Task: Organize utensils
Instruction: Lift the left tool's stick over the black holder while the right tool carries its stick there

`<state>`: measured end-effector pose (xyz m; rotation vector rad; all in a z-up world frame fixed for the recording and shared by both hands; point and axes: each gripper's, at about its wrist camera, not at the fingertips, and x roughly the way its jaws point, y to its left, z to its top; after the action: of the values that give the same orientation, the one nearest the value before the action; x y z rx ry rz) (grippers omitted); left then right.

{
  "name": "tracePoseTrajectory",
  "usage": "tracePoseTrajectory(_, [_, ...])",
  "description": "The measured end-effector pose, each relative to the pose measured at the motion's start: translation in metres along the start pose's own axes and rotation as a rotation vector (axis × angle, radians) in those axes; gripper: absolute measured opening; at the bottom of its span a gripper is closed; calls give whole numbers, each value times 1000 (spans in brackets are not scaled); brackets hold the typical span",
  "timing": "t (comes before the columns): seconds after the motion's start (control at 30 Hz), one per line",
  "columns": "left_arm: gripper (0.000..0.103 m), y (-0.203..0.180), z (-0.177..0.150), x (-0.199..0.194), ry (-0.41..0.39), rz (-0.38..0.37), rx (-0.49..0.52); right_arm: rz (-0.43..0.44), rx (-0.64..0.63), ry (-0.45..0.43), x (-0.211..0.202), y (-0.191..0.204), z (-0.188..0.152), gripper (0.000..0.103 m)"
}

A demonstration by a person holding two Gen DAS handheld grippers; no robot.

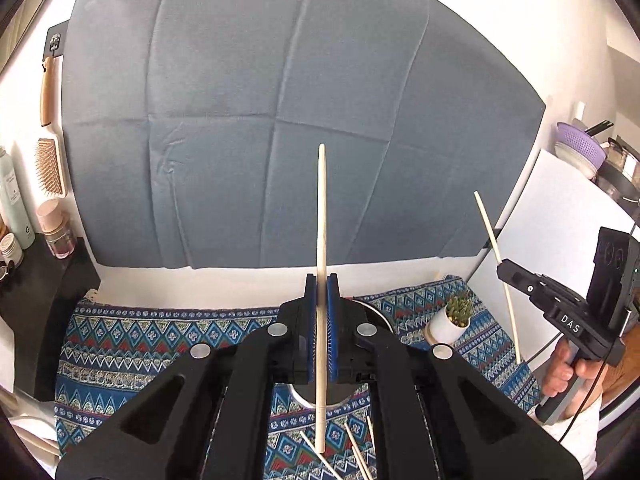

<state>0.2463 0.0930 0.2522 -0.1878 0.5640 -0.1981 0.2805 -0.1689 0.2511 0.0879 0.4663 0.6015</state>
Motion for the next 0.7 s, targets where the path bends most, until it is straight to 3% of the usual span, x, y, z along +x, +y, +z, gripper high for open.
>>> tracePoseTrajectory(0.2, [5,1,1,11,-175,-22,5,65,60,-122,20,-5,-1,5])
tracePoseTrajectory(0.33, [5,-2,-9,10,-352,-134,8,147,103,-264,24,-8,-10,5])
tracePoseTrajectory(0.5, [5,-18,-25,16,-494,-182,58,206,131,-435,31,-6,-21,5])
tracePoseTrajectory(0.57, [5,-21,-30,26,-509,-178,66,198,121,-461,39,-3,-24,5])
tracePoseTrajectory(0.7, [5,-16,-39,50,-469,-201,44,192,101,-419,65,-1,-30,5])
